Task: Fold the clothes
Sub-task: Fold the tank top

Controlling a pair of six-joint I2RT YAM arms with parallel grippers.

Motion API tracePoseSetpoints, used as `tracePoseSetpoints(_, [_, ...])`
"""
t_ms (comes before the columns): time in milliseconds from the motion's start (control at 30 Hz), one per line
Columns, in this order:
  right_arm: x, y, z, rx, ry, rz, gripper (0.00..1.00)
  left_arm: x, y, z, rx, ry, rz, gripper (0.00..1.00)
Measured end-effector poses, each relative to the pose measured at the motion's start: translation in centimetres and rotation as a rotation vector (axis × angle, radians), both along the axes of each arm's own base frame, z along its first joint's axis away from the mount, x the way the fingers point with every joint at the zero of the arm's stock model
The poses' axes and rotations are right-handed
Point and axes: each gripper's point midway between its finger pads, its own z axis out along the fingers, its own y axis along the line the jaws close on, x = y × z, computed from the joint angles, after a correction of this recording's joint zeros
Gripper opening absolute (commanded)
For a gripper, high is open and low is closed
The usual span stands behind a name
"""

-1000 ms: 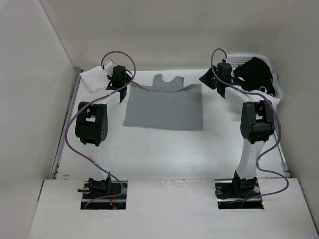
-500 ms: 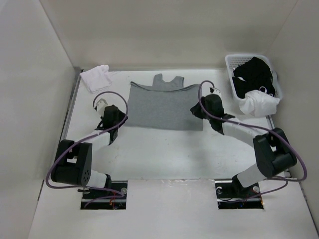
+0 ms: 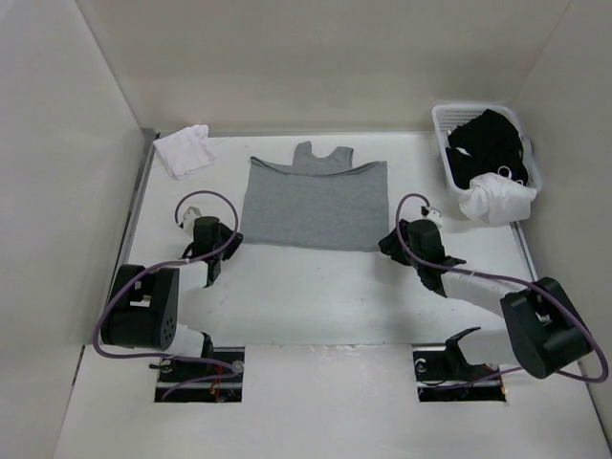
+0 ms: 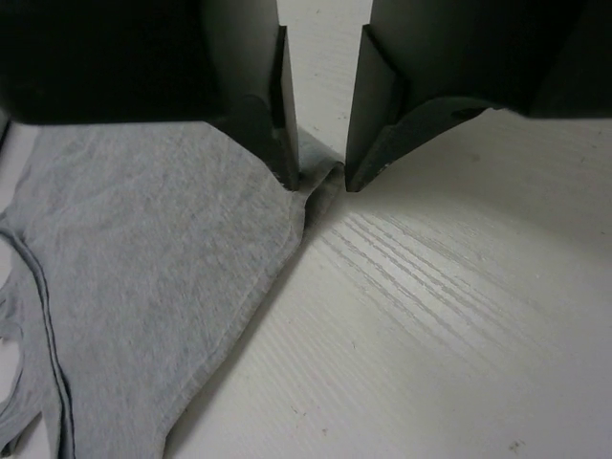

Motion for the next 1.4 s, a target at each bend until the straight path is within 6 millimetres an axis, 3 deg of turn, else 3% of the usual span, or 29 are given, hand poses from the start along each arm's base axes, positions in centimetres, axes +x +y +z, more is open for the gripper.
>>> tracePoseSetpoints(167, [0.8, -1.7, -1.6, 0.023, 0.043, -0.086, 0.56, 0.1, 0.1, -0.1, -0.01, -0.009, 0.007, 0.11])
tracePoseSetpoints(467, [0.9, -1.4, -2.1, 0.079, 0.073, -0.128, 0.49, 0.4, 0.1, 0.1, -0.016, -0.031, 0.011, 0.04])
tracePoseSetpoints(567, [0.9, -1.5, -2.2, 0.088, 0.08, -0.145, 0.43, 0.4, 0.5, 0.0, -0.014, -0.034, 0.023, 0.02])
tracePoseSetpoints(800, [1.2, -1.3, -3.0, 0.098, 0.116, -0.167, 0.15, 0.0, 1.2, 0.1, -0.011, -0.041, 0.043, 0.0])
tracePoseSetpoints(967, [1.2, -1.2, -3.0, 0.104, 0.117, -0.17, 0.04, 0.0, 1.2, 1.0, -0.013, -0.069, 0.045, 0.0])
tracePoseSetpoints(1100, [1.0, -0.8, -2.7, 0.107, 0.105, -0.154, 0.01, -0.2, 1.2, 2.5, -0.019, -0.118, 0.043, 0.0])
tracePoseSetpoints(1167, [0.4, -0.5, -1.8, 0.111, 0.077, -0.134, 0.01, -0.4, 1.1, 4.2, -0.027, -0.162, 0.038, 0.0])
tracePoseSetpoints(1233, [-0.4, -0.1, 0.4, 0.124, 0.022, -0.098, 0.01, -0.7, 0.9, 6.7, -0.036, -0.225, 0.031, 0.0])
tracePoseSetpoints(1300, [-1.4, 0.4, 4.3, 0.148, -0.071, -0.055, 0.01, -1.4, 0.7, 10.2, -0.046, -0.315, 0.022, 0.0])
tracePoseSetpoints(1400, [-3.7, 0.7, 11.7, 0.193, -0.251, 0.003, 0.01, -3.2, 0.8, 16.4, -0.05, -0.461, 0.014, 0.0])
